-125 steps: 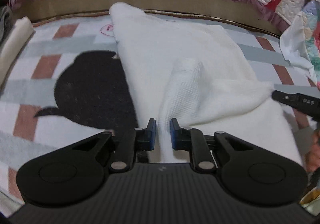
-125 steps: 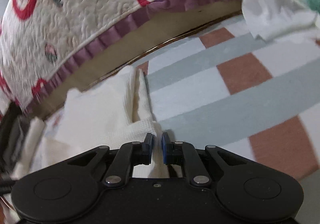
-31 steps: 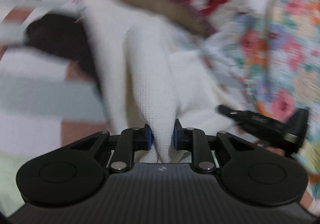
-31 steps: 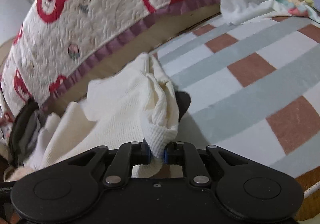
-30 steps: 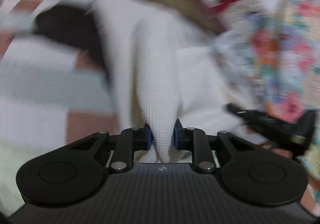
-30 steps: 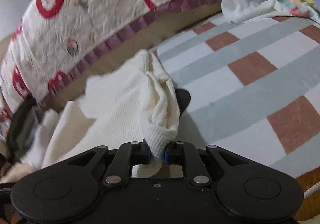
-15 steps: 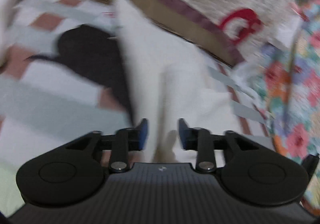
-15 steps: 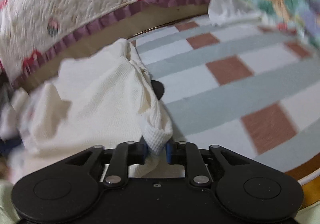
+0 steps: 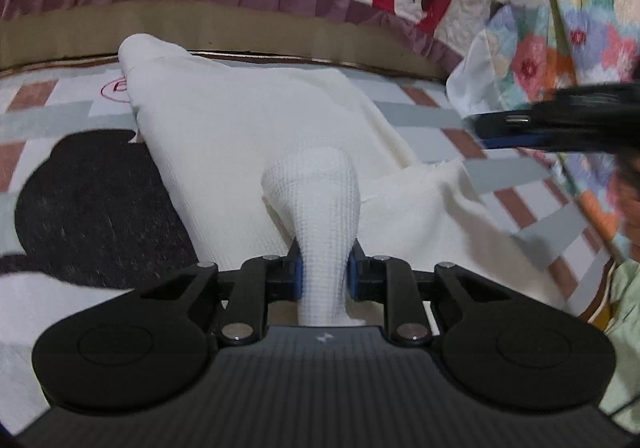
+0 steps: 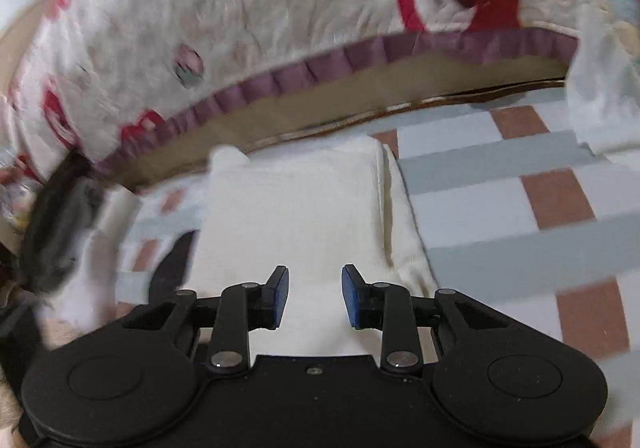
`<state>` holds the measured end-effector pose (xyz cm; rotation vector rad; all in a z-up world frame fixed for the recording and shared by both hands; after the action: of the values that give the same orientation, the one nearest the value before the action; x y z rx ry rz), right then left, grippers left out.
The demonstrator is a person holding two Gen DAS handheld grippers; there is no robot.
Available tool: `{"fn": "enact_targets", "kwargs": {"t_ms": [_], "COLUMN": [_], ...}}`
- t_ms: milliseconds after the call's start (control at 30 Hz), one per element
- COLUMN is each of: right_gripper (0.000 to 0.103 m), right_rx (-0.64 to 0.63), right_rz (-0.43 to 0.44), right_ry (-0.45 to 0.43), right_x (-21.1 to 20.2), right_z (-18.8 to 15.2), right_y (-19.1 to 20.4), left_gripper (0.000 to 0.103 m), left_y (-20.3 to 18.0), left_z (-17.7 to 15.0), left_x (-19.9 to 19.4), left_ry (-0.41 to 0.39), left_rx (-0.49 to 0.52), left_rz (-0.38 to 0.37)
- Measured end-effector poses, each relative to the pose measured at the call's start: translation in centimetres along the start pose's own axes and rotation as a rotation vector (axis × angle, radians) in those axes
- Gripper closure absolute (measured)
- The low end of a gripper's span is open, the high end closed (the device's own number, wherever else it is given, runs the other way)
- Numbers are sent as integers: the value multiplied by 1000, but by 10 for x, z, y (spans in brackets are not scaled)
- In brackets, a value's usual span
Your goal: Fold clothes
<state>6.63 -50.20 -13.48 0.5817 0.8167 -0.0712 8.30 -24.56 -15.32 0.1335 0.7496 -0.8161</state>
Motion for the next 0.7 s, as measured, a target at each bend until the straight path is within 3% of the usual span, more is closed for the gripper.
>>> {"fn": "enact_targets", "kwargs": {"t_ms": [67, 133, 167, 200, 333, 400, 467, 567, 633, 667, 700], "right_gripper": [52, 53, 71, 101, 101, 100, 94, 87, 65, 56, 56], "right_rx": [-88, -106, -98, -89, -108, -132, -33, 75, 24, -43, -107], "right_rz": [-108, -160, -174, -194, -287, -331, -243, -5, 98, 98, 76], "right_ry": [45, 140, 178, 185, 116, 68, -11, -133, -130, -110, -90], "right_x": [34, 65, 75, 78, 70, 64, 43, 1, -9, -9, -6], "right_z": [8, 11, 12, 12, 17, 18, 19, 8, -8, -17, -26], "right_y": [10, 9, 5, 0, -24, -34, -44, -42, -28, -20, -12], "left_gripper": [86, 88, 89, 89, 89, 89, 89, 87, 89, 90, 91], "left_y": [-1, -2, -3, -4, -4, -3, 4, 16, 23, 24, 23], "left_z": [-2, -2, -2, -2, -7, -13, -19, -17, -12, -8, -4], "left_x": [-2, -7, -11, -17, -31, -23, -12, -12, -14, -17, -20], "left_ry": [-16, -48, -69, -93, -156, -104, -54, -81, -114, -133, -153], "left_rx": [0, -1, -3, -3, 24, 45, 25, -43, -74, -69, -43], "left_rz": [4, 7, 9, 15, 26, 60, 80, 37, 10, 12, 29]}}
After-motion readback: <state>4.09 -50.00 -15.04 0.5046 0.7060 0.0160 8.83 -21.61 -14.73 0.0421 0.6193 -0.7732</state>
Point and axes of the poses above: each gripper's, at about its wrist camera, not at the fingertips, and x roughly the way its jaws point, y to its left, z to its top, the point moved 3 cm from there along x, roughly the way its jaws point, and after that the axes turned 11 degrees about x, right-handed, at the moved point
